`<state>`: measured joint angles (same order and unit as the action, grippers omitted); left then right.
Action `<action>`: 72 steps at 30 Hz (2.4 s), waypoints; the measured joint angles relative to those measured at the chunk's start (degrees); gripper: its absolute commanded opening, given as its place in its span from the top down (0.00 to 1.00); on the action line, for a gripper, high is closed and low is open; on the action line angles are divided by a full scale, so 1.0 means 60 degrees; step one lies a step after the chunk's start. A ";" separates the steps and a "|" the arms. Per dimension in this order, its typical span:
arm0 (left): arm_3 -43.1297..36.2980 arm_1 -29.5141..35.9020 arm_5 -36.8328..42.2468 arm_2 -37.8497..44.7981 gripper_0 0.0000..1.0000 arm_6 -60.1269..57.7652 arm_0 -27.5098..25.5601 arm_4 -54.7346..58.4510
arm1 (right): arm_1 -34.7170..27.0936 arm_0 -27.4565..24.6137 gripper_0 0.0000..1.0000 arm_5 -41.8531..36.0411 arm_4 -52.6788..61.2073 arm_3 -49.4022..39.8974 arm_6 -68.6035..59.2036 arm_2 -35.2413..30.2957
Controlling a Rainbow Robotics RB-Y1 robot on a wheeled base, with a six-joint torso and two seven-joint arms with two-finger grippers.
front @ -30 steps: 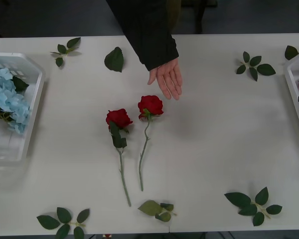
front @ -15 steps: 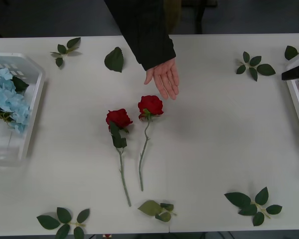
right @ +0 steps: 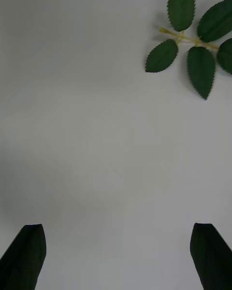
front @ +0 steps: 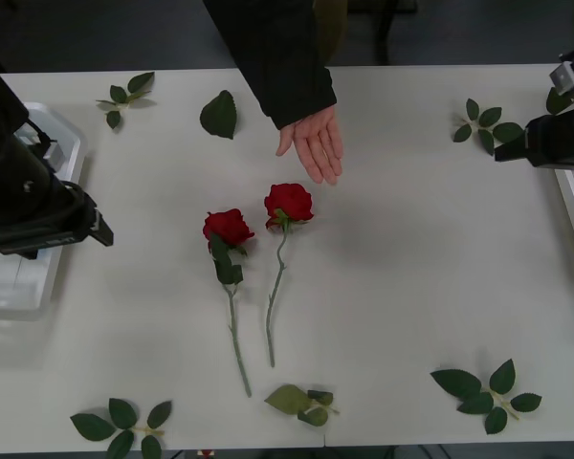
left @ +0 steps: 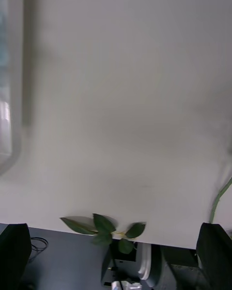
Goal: Place the red flowers into the right box and the blue flowers into the left box. If a person shows an open palm, hand one flower to the person first, then continue sorting.
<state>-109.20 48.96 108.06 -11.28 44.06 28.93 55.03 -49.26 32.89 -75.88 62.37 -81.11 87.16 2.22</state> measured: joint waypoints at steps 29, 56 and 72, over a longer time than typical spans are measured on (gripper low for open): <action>-0.0664 -0.3657 -0.2625 -0.3814 0.00 0.1371 -0.2196 -0.6256 | -0.0836 -0.0277 0.13 0.1819 0.0654 -0.3597 -0.1582 0.2446; 0.2064 -0.4185 -0.5308 -0.5066 0.92 -0.0270 -0.1084 -0.6946 | -0.0836 -0.1855 0.13 0.3024 0.1963 -0.3795 -0.0942 0.1593; 0.2129 -0.4176 -0.5452 -0.5063 1.00 -0.0270 -0.0999 -0.7023 | -0.0836 -0.1855 0.13 0.3038 0.2068 -0.3779 -0.0939 0.1593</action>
<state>-96.43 23.90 75.35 -41.66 42.44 22.94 12.89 -54.28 21.76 -57.65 74.77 -103.78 81.52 11.78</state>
